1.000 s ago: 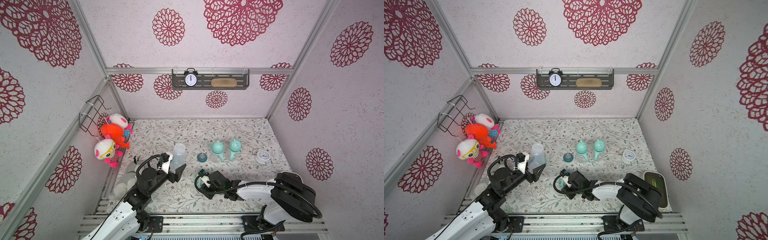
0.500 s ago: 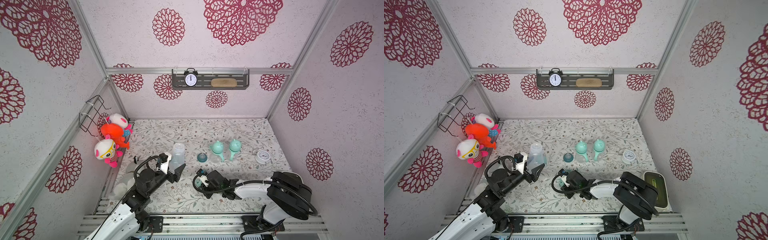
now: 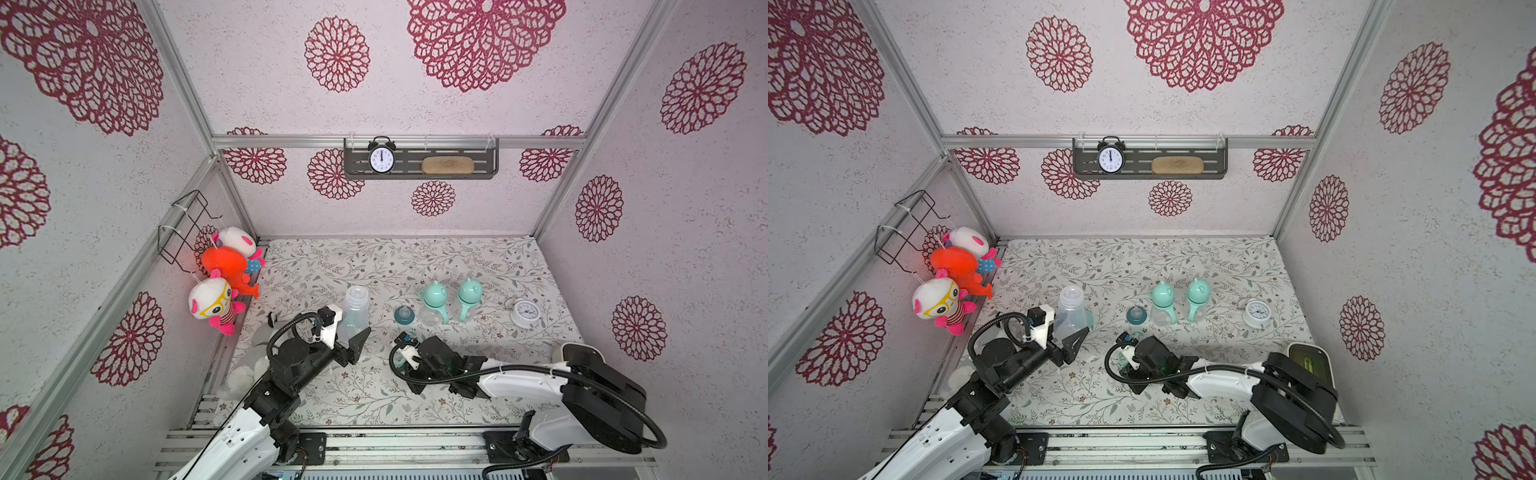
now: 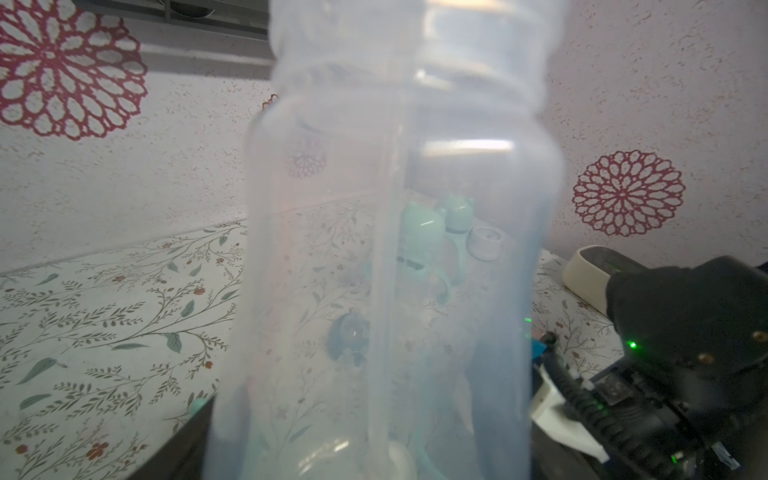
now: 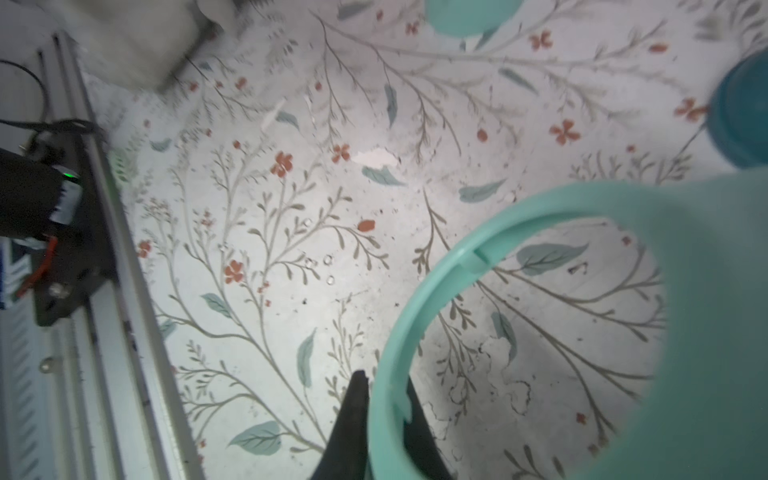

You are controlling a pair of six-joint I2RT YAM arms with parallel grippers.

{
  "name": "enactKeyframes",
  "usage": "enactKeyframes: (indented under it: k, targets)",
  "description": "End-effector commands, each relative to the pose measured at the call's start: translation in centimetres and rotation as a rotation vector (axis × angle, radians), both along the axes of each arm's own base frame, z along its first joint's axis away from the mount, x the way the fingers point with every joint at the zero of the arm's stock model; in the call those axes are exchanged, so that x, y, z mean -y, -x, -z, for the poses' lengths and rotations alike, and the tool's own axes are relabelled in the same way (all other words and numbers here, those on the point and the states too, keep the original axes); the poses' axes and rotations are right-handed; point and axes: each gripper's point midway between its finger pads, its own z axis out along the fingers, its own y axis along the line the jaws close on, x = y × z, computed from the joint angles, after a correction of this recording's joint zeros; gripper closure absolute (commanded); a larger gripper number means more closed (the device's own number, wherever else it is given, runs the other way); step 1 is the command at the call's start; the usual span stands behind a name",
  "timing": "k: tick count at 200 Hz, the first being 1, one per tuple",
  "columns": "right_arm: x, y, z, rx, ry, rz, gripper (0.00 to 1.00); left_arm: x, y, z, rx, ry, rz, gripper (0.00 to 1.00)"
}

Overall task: Assemble the baby bottles
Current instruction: Pick up the handle at the center of the board.

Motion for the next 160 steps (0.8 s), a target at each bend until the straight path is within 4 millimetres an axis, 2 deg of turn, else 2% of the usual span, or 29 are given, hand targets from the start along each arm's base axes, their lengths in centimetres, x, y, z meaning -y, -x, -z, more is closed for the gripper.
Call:
enactKeyframes:
  k: [1, 44, 90, 126, 160]
  targets:
    - [-0.6, -0.5, -6.6, 0.026, -0.169, 0.05, 1.0, -0.1, 0.0, -1.0, 0.061, 0.03, 0.0, 1.0]
    - [0.0, -0.9, -15.4, 0.069, -0.352, 0.084, 1.0, 0.5, -0.1, -1.3, 0.087, 0.044, 0.027, 1.0]
    - [-0.3, -1.7, -23.1, 0.127, -0.505, 0.092, 1.0, 1.3, -0.2, -1.4, 0.121, 0.056, 0.062, 1.0]
    - [-1.9, -2.3, -27.4, 0.136, -0.607, 0.064, 1.0, 2.3, -0.3, -2.1, 0.139, 0.068, 0.105, 1.0]
    - [-3.9, -2.2, -30.2, 0.106, -0.723, 0.006, 1.0, 2.8, -0.3, -2.7, 0.158, 0.092, 0.133, 1.0]
